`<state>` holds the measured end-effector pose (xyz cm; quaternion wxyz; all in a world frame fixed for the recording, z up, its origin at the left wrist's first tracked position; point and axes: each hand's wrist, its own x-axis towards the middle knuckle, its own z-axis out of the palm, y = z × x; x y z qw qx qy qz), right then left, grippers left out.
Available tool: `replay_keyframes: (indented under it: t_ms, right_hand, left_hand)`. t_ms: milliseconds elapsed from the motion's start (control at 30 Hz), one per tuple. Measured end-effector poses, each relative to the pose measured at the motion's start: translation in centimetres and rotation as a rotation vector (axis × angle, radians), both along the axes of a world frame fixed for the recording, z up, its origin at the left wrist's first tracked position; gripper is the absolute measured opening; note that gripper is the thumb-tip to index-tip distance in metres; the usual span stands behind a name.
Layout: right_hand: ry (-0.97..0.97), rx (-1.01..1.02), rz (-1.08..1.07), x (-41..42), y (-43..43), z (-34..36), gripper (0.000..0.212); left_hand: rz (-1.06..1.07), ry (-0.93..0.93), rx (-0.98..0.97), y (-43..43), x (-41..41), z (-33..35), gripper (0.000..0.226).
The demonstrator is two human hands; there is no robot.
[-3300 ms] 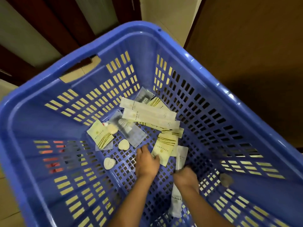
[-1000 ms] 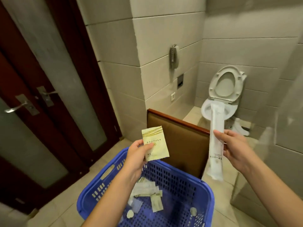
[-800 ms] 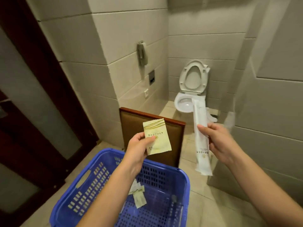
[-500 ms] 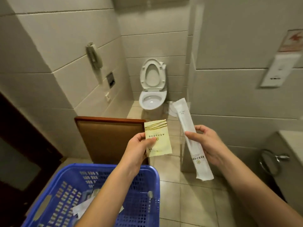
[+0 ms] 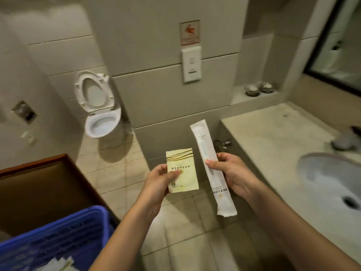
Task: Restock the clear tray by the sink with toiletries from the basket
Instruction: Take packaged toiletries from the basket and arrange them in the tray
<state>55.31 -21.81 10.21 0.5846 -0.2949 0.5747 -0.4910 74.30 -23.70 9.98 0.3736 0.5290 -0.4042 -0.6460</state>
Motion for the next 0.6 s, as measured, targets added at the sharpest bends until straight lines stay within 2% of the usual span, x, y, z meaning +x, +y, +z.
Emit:
replay_keyframes:
  t_ms: [100,300,600]
  right_hand:
    - [0.019,0.025,-0.108,-7.1,4.5,-1.0,0.016]
    - [0.022,0.107,-0.417,-20.2,15.9,-2.8,0.018]
    - [-0.066,0.161,-0.985,-30.4,29.8,-6.0,0.009]
  left_hand:
    - [-0.097,0.018,0.020,2.1,-7.2,-1.0,0.015]
    - [-0.423,0.012,0.093,7.1,-21.9,-2.5,0.015]
    - [-0.847,-0.071,0.129,13.1,-37.8,-4.2,0.013]
